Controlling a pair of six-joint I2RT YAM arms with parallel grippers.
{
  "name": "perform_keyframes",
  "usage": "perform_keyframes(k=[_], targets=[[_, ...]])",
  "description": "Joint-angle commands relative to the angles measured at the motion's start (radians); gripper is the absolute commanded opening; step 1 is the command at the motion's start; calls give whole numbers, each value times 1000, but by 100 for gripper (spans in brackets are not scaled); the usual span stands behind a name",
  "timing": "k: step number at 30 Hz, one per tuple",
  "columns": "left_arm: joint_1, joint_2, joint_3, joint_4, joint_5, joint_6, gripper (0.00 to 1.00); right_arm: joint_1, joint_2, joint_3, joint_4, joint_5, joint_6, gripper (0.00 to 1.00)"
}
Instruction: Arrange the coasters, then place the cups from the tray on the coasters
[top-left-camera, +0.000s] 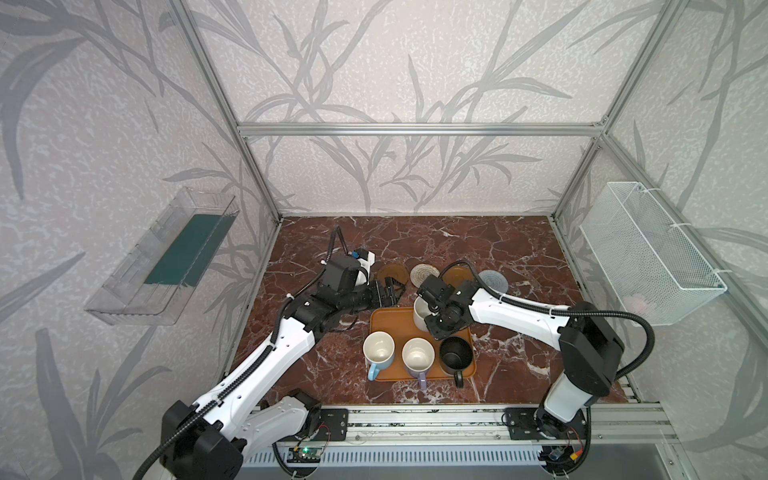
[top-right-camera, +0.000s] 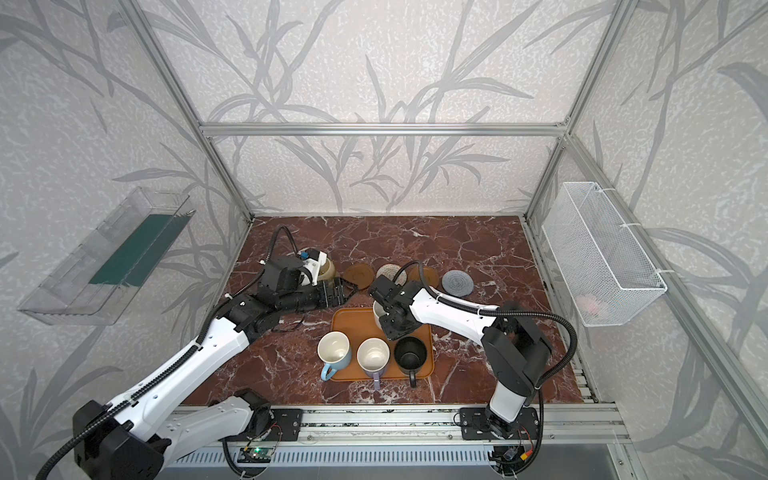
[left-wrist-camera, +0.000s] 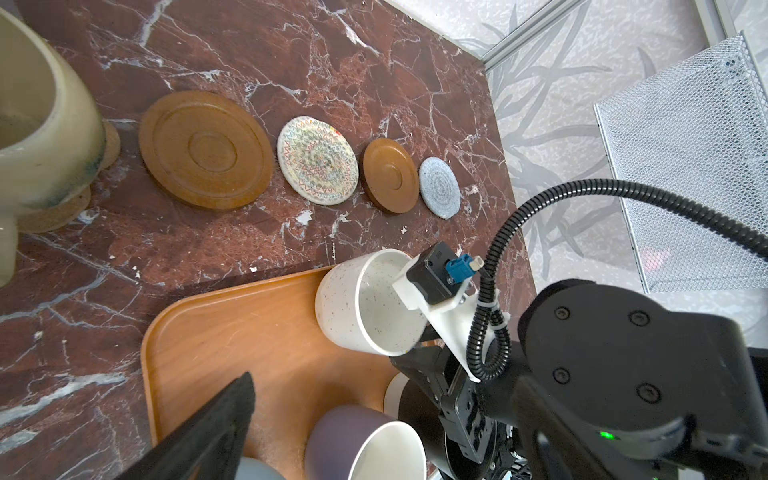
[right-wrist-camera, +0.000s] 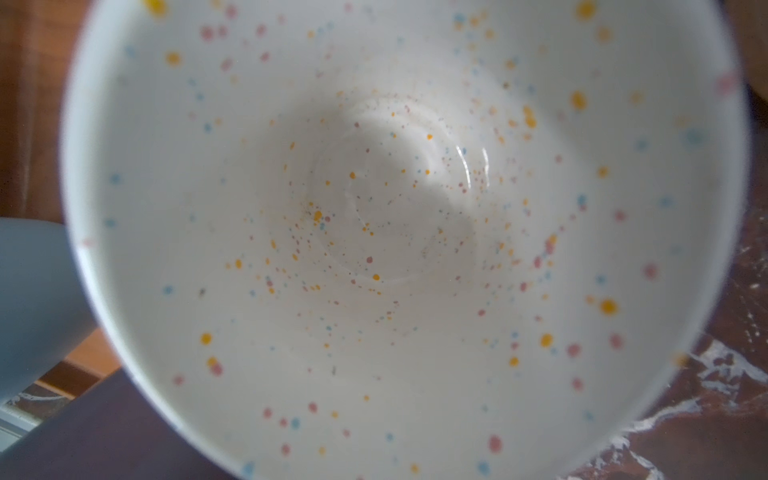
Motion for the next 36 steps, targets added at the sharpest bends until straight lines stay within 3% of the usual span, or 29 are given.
perform_keyframes(k=[1, 11, 21, 28, 36], targets=[[9, -40, -12, 15, -47, -27, 99, -6, -78, 16, 53, 15, 4, 0], [24, -118, -31, 79, -98, -122, 99, -5, -82, 164, -50, 62, 86, 0], [54, -83, 67, -68, -143, -101, 99, -4, 2, 381, -122, 130, 160, 0], [161, -46, 84, -61, -35, -117, 99, -5, 191, 632, -215, 110, 193, 0], [210, 18, 103, -129, -81, -91, 99, -7, 466, 1030, -421, 154, 191, 0]])
